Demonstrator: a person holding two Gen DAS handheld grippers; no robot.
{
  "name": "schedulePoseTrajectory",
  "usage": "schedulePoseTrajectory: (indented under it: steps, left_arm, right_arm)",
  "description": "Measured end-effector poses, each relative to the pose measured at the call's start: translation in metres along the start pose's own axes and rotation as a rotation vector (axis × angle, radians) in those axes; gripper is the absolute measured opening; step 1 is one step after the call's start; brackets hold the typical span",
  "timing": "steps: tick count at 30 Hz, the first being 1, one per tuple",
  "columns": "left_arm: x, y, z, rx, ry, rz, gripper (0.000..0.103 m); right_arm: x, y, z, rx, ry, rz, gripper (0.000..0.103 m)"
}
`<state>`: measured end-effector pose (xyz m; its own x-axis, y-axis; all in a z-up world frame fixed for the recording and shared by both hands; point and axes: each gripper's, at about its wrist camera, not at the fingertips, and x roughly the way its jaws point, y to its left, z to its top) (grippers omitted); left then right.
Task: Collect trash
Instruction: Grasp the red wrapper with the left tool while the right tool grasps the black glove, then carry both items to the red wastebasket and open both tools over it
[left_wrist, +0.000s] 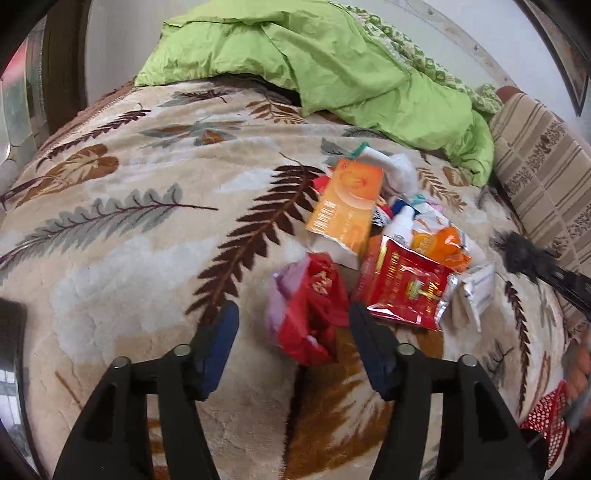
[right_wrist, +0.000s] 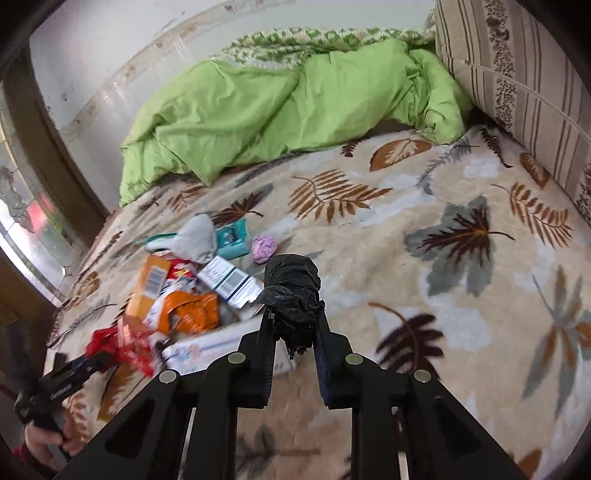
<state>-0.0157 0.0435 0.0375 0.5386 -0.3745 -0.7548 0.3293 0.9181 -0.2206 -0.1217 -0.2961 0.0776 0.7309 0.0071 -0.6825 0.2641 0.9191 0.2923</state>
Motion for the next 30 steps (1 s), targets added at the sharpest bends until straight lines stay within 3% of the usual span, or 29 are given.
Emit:
schedulePoseTrajectory:
  steps: [5,6,7,14,17,20,23,25,30]
  left_arm:
    - [0.019,-0.002,0.006,0.010,0.021,-0.013,0.062]
    - [0.024,-0.003,0.007,0.018,0.030,-0.018,0.053]
    - [0.025,-0.004,0.007,0.025,0.032,-0.008,0.035]
    - [-0.008,-0.002,-0.004,0.004,-0.011,-0.015,0.033]
    - [-0.038,-0.006,-0.015,0.023,-0.042,-0.027,0.033]
    - [-0.069,-0.032,-0.026,0.101,-0.066,-0.087,0.033]
    - [-0.095,-0.084,-0.035,0.236,-0.066,-0.203,0.033]
    - [-0.105,-0.130,-0.041,0.303,-0.017,-0.347,0.033]
    - [-0.111,-0.245,-0.068,0.466,0.112,-0.600,0.033]
  right_arm:
    - [-0.036,-0.001,-0.017,0.031,-0.028,0.033,0.020]
    - [-0.043,-0.002,-0.021,0.038,-0.029,0.038,0.020]
    - [-0.049,-0.003,-0.024,0.041,-0.028,0.039,0.020]
    - [-0.100,-0.023,-0.044,0.082,-0.027,0.009,0.020]
    - [-0.120,-0.033,-0.054,0.105,-0.023,-0.011,0.020]
    - [-0.144,-0.047,-0.070,0.127,-0.021,-0.040,0.020]
    - [-0.171,-0.067,-0.089,0.167,-0.028,-0.073,0.020]
    - [-0.193,-0.084,-0.104,0.206,-0.038,-0.102,0.020]
    - [-0.239,-0.119,-0.131,0.268,-0.079,-0.174,0.020]
